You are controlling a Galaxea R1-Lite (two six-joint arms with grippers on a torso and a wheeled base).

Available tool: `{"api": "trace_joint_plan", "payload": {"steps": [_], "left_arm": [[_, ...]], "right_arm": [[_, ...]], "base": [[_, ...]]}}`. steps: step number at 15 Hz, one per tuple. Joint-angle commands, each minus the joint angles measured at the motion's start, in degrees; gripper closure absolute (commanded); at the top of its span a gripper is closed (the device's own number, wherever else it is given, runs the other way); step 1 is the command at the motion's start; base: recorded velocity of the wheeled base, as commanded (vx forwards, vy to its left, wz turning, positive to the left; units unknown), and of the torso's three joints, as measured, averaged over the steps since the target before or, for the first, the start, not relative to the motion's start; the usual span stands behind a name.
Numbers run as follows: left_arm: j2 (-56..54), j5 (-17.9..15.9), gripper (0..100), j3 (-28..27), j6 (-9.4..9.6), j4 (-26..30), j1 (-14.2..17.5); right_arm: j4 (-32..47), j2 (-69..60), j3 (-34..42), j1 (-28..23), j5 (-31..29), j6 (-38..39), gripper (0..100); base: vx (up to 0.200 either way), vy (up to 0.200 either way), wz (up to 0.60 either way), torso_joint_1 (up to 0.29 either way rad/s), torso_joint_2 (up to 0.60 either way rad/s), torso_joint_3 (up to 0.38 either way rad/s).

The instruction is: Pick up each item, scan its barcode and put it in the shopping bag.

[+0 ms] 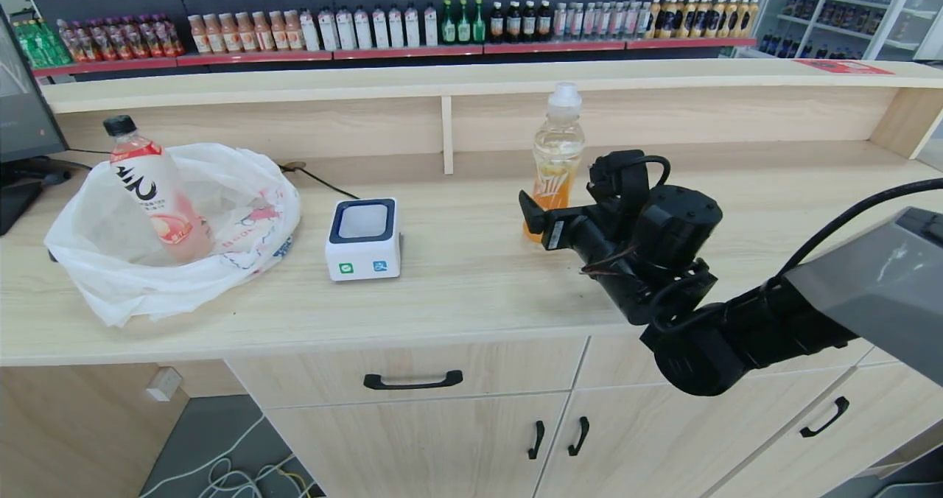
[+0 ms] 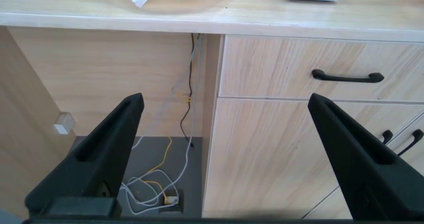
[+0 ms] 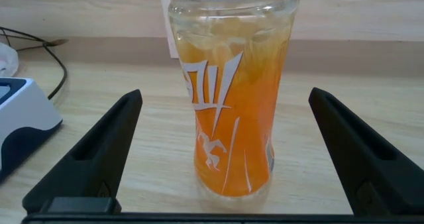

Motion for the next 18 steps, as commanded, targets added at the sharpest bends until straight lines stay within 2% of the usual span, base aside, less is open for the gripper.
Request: {"api": "trace_joint_plan", "payload": {"steps": [1, 4, 12, 18], "left_arm": [[0.0, 0.0, 0, 0.0, 0.0, 0.1, 0.0], [0.0, 0.1, 0, 0.0, -0.09, 0.0, 0.0], [0.0, 0.0, 0, 0.0, -0.18, 0.0, 0.0], [0.0, 0.1, 0, 0.0, -0.35, 0.0, 0.0]], "right_arm": [[0.0, 1.6, -1.3, -0.4, 0.1, 0.0, 0], [0.5, 3.4, -4.7, -1.3, 1.0, 0.1, 0], [8.9, 5.9, -15.4, -2.4, 2.2, 0.1, 0], [12.4, 6.8, -19.2, -3.6, 3.9, 0.1, 0]], "base": [[0.0, 0.0, 0.0, 0.0, 0.0, 0.0], [0.0, 0.0, 0.0, 0.0, 0.0, 0.0], [0.0, 0.0, 0.0, 0.0, 0.0, 0.0], [0.0, 0.0, 0.0, 0.0, 0.0, 0.0]]}}
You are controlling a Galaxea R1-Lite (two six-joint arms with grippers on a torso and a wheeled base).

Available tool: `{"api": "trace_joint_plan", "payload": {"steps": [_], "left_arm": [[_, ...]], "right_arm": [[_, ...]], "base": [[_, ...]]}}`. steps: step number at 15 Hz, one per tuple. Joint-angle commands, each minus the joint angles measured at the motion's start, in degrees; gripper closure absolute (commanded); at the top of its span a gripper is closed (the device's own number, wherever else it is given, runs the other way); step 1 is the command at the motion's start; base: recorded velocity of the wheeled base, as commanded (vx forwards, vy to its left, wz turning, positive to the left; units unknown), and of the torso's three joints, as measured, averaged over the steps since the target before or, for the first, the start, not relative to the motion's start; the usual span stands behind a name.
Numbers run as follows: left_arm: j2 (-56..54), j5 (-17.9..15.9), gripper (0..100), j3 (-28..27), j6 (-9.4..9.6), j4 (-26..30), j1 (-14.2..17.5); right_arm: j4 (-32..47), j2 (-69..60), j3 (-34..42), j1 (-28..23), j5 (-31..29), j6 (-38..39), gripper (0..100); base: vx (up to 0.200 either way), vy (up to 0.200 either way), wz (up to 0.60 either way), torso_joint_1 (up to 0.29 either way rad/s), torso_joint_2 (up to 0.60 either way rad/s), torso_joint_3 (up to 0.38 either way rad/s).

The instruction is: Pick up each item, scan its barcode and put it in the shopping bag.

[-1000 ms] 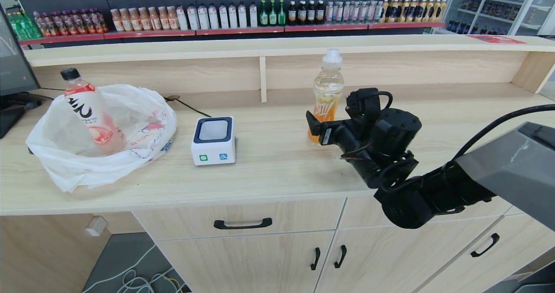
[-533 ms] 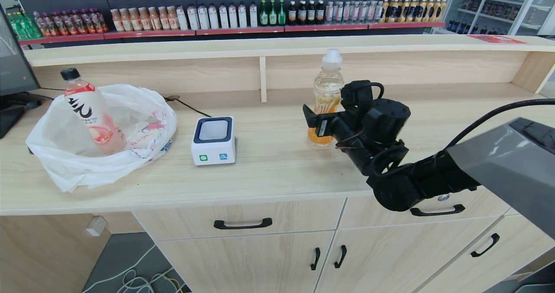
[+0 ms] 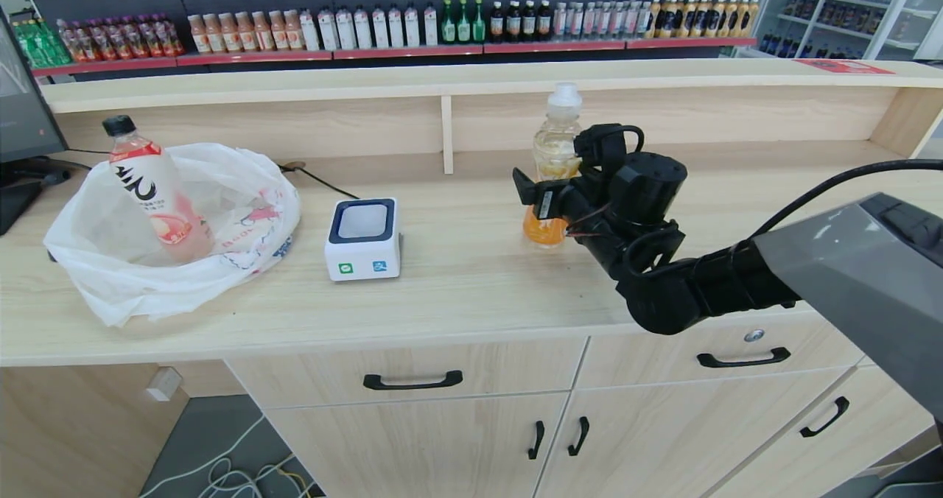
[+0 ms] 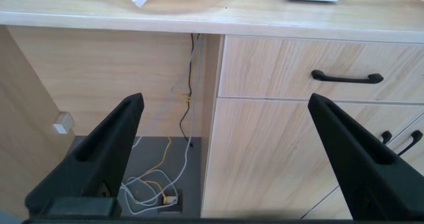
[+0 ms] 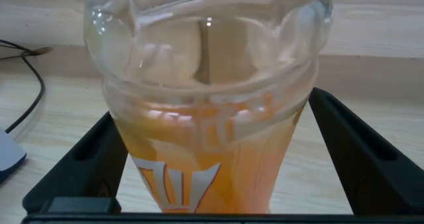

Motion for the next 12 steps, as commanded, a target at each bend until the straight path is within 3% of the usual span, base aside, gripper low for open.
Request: {"api": "trace_joint_plan", "payload": {"steps": [1, 12], "left_arm": [[0.0, 0.0, 0, 0.0, -0.05, 0.0, 0.0], [0.0, 0.0, 0, 0.0, -0.05, 0.0, 0.0]], "right_arm": [[0.0, 0.4, -0.5, -0.1, 0.2, 0.2, 0], [0.3, 1.3, -2.4, -0.5, 0.5, 0.8, 0]], "base": [[0.0, 0.0, 0.0, 0.0, 0.0, 0.0], [0.0, 0.0, 0.0, 0.0, 0.0, 0.0]]}}
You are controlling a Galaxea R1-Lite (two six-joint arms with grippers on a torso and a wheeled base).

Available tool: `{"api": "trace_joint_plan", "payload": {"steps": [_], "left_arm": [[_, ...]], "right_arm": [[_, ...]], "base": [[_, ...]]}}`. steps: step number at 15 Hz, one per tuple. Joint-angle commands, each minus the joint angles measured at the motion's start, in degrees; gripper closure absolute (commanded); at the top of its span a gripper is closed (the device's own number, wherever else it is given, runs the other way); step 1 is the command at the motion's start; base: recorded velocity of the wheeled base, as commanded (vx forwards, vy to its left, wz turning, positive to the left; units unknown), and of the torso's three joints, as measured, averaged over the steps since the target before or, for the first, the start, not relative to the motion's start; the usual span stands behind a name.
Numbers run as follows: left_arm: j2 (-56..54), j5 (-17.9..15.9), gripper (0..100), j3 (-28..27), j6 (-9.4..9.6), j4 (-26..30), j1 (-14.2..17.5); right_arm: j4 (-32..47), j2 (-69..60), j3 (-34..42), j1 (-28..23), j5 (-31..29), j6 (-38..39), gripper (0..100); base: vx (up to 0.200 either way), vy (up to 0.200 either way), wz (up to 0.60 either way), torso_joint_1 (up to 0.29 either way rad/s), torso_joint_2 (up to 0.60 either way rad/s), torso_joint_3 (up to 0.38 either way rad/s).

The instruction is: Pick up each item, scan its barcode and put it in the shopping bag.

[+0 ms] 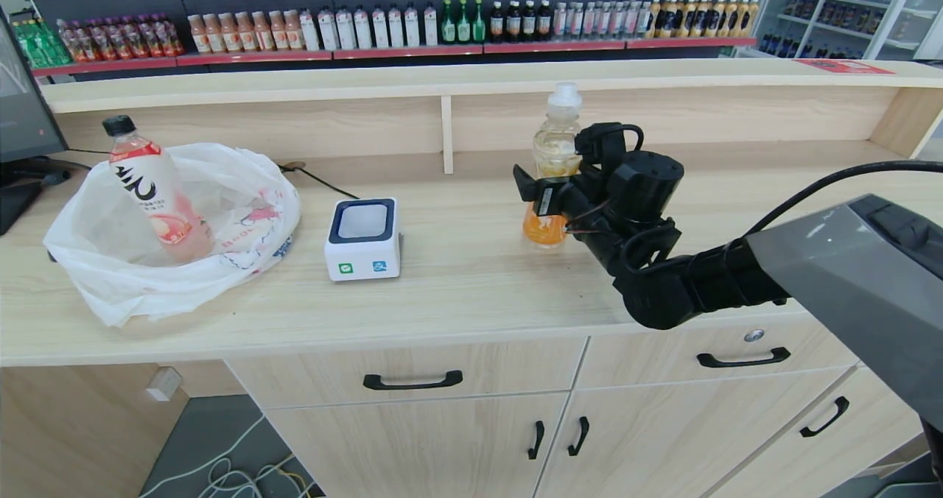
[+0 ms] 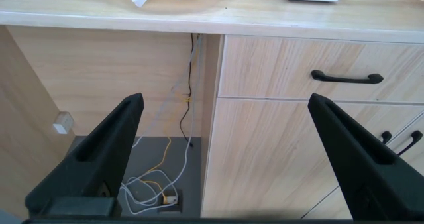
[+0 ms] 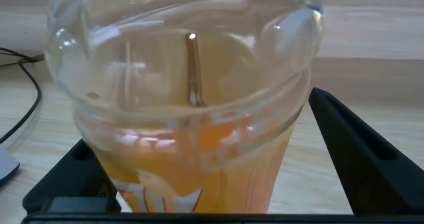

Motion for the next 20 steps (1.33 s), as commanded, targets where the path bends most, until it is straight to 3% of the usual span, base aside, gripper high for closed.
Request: {"api": "trace_joint_plan", "payload": {"steps": [1, 2, 3, 20], "left_arm": [[0.0, 0.1, 0, 0.0, -0.01, 0.0, 0.0], [0.0, 0.0, 0, 0.0, 0.08, 0.0, 0.0], [0.0, 0.1, 0, 0.0, 0.08, 0.0, 0.0], [0.0, 0.1, 0, 0.0, 0.08, 0.0, 0.0]], "right_arm": [[0.0, 0.0, 0.0, 0.1, 0.0, 0.0, 0], [0.0, 0.0, -0.2, 0.1, 0.0, 0.0, 0], [-0.1, 0.0, -0.2, 0.1, -0.1, 0.0, 100], [-0.3, -2.0, -0.3, 0.2, -0.3, -0.3, 100]], "base": [[0.0, 0.0, 0.0, 0.0, 0.0, 0.0], [0.0, 0.0, 0.0, 0.0, 0.0, 0.0], [0.0, 0.0, 0.0, 0.0, 0.0, 0.0], [0.0, 0.0, 0.0, 0.0, 0.0, 0.0]]}}
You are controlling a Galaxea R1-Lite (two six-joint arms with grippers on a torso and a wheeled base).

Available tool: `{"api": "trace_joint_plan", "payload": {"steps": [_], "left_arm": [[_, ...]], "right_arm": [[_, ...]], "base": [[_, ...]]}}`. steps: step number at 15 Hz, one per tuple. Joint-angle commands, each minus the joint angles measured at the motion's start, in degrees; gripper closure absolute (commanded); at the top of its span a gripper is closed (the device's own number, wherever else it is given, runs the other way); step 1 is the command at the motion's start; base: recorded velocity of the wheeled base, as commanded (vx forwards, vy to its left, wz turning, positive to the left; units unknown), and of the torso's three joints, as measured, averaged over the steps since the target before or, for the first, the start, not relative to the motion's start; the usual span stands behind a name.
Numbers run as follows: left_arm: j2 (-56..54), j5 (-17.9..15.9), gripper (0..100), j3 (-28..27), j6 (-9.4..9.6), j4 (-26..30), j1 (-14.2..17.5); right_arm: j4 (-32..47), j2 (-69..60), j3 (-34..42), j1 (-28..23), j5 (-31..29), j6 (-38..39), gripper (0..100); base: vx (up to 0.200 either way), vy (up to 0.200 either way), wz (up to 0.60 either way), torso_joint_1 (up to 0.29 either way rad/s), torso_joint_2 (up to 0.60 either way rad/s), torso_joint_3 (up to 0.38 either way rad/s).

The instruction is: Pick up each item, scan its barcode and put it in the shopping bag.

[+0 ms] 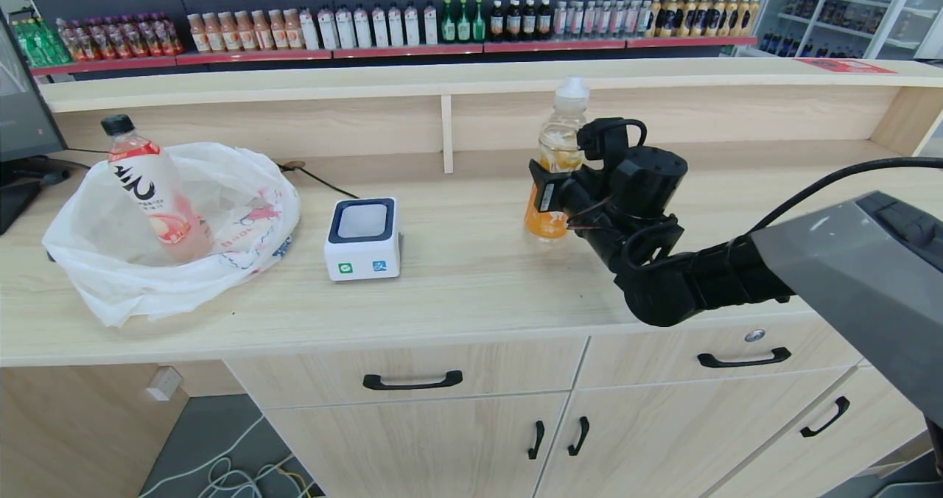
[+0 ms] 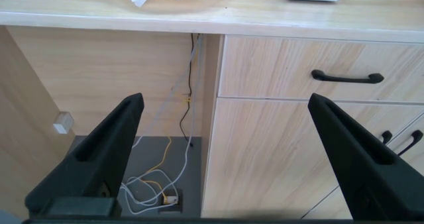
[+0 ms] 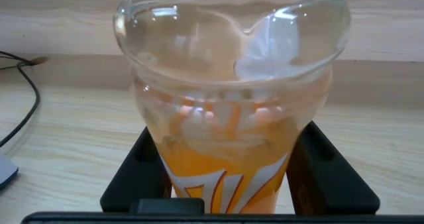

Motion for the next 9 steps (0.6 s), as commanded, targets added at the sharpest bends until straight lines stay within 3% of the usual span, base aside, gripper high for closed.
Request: {"api": "trace_joint_plan", "payload": {"steps": [1, 7, 9], "left_arm": [[0.0, 0.1, 0, 0.0, 0.06, 0.0, 0.0], [0.0, 0.0, 0, 0.0, 0.23, 0.1, 0.0], [0.0, 0.1, 0, 0.0, 0.23, 0.0, 0.0]], "right_arm": [[0.1, -1.6, 0.0, 0.3, 0.0, -0.1, 100], [-0.1, -6.7, 1.1, 2.0, -0.5, -1.6, 100], [-1.1, -10.0, 5.4, 4.3, -2.9, -1.8, 100]], "base": [[0.0, 0.0, 0.0, 0.0, 0.0, 0.0], [0.0, 0.0, 0.0, 0.0, 0.0, 0.0], [0.0, 0.0, 0.0, 0.0, 0.0, 0.0]]}}
